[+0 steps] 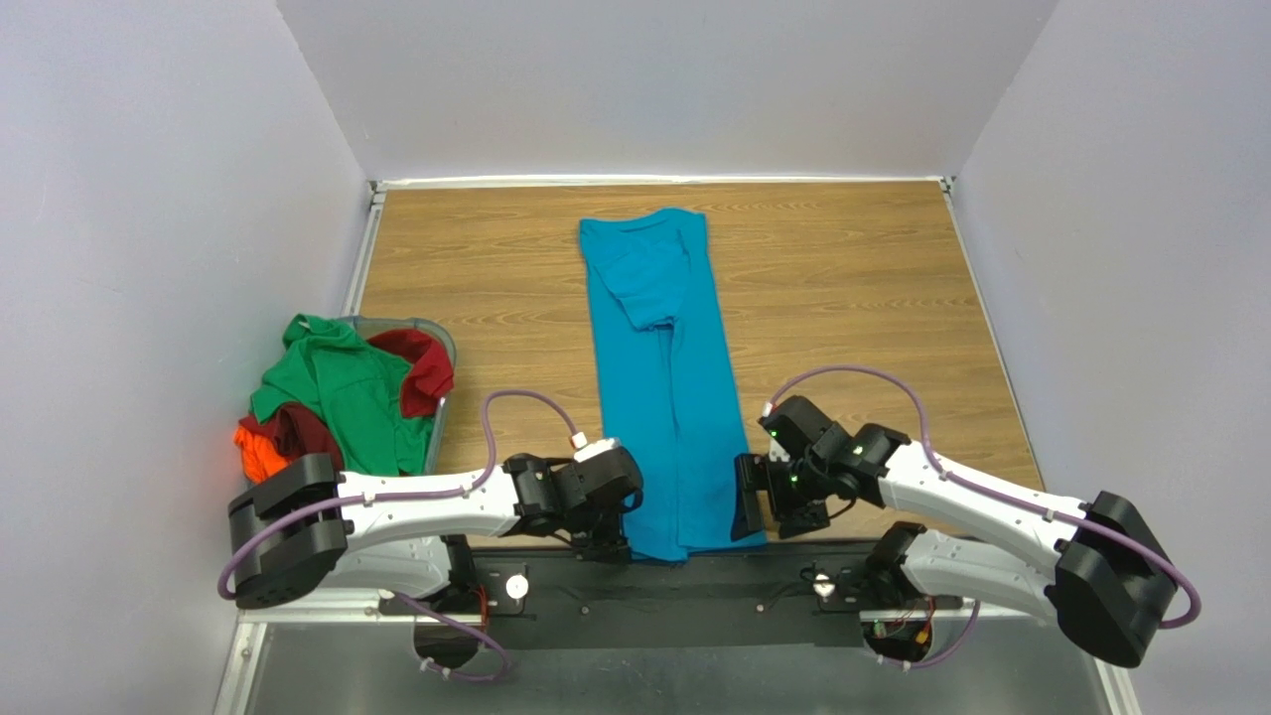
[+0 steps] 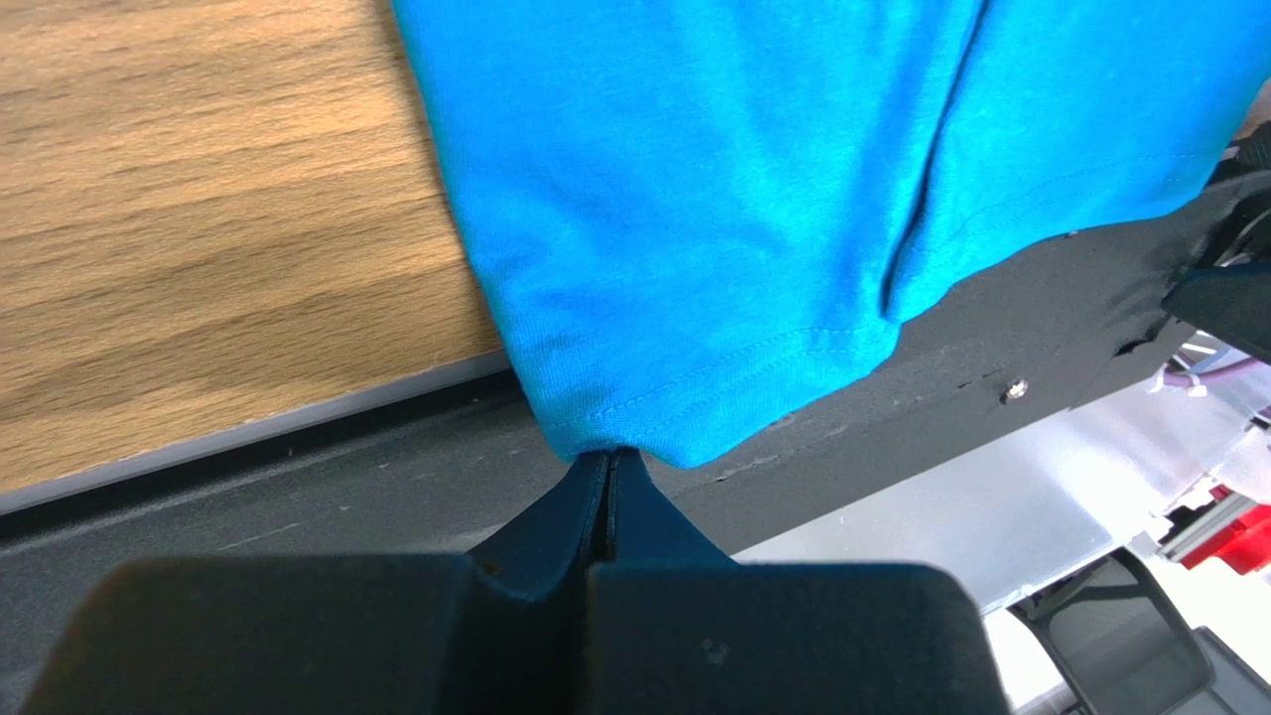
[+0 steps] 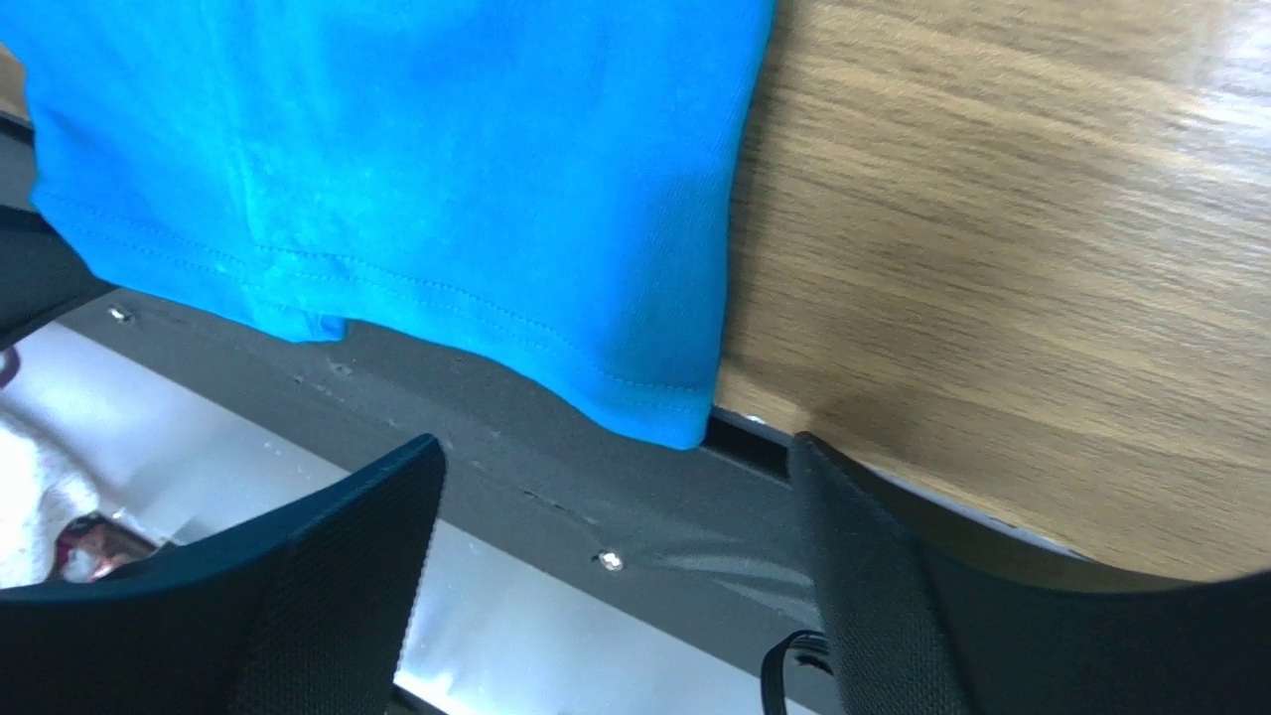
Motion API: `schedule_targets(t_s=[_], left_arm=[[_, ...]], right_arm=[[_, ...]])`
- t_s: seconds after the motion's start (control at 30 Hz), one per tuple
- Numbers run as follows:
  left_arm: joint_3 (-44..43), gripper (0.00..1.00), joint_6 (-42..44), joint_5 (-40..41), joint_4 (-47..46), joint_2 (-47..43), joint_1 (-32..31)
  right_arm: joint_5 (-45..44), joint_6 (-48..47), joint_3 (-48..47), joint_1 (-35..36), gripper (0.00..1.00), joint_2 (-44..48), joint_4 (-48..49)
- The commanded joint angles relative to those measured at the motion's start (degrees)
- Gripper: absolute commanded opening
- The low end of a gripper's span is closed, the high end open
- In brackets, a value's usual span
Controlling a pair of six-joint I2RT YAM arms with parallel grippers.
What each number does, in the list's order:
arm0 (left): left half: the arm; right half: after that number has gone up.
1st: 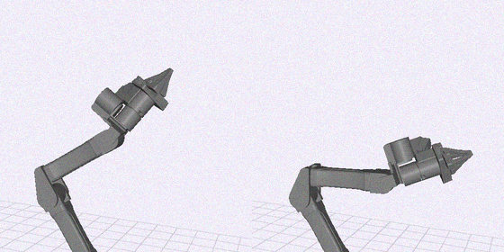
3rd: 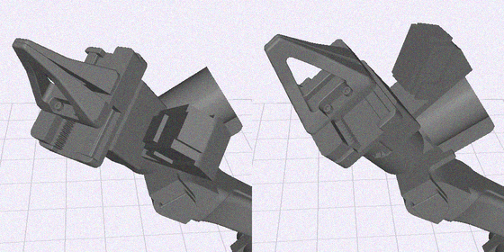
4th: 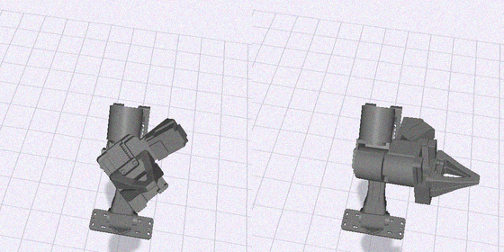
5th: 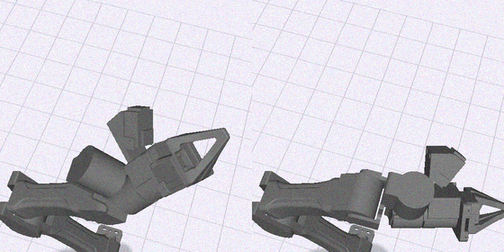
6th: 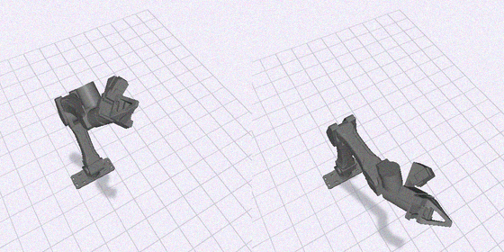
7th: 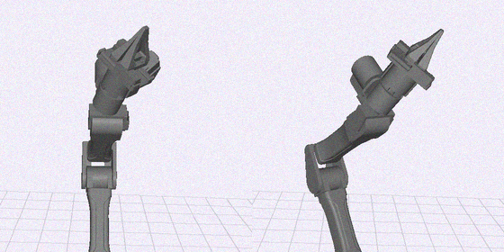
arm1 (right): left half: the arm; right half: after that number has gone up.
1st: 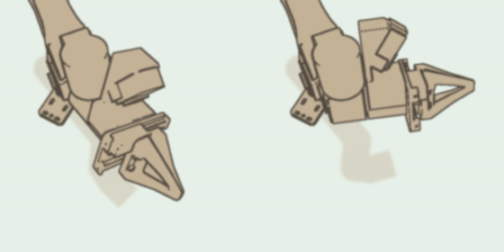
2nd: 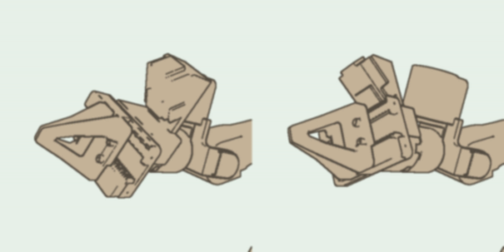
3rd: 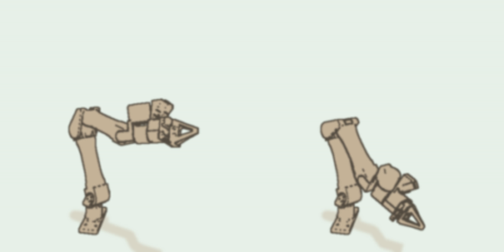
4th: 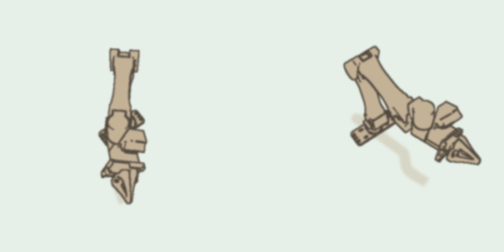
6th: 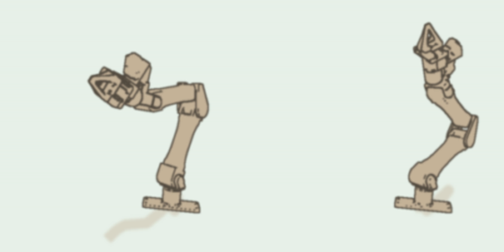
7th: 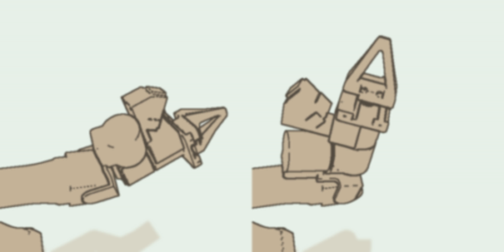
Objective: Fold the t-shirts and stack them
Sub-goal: Fold the tshirt
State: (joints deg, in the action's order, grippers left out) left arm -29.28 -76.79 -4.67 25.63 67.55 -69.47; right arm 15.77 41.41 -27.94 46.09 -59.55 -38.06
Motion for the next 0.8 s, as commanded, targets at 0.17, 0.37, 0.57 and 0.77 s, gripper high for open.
schedule_targets(t_s=[0.17,0.37,0.57,0.77], left_arm=[[0.54,0.00,-0.11,2.03,0.57,-1.10,0.13],[1.42,0.00,-0.55,1.59,-0.49,-1.72,0.13],[1.77,0.00,-0.73,1.59,-0.93,-2.51,0.21],[1.33,0.00,-0.64,1.94,-1.46,-2.95,0.13]], right_arm=[[3.57,3.50,2.81,1.02,0.75,0.66,-0.17],[5.06,3.77,4.39,1.29,0.64,-1.18,2.73],[4.27,3.50,4.65,1.29,0.35,-2.94,4.31],[2.95,2.80,3.25,1.38,0.11,-1.72,4.75]])
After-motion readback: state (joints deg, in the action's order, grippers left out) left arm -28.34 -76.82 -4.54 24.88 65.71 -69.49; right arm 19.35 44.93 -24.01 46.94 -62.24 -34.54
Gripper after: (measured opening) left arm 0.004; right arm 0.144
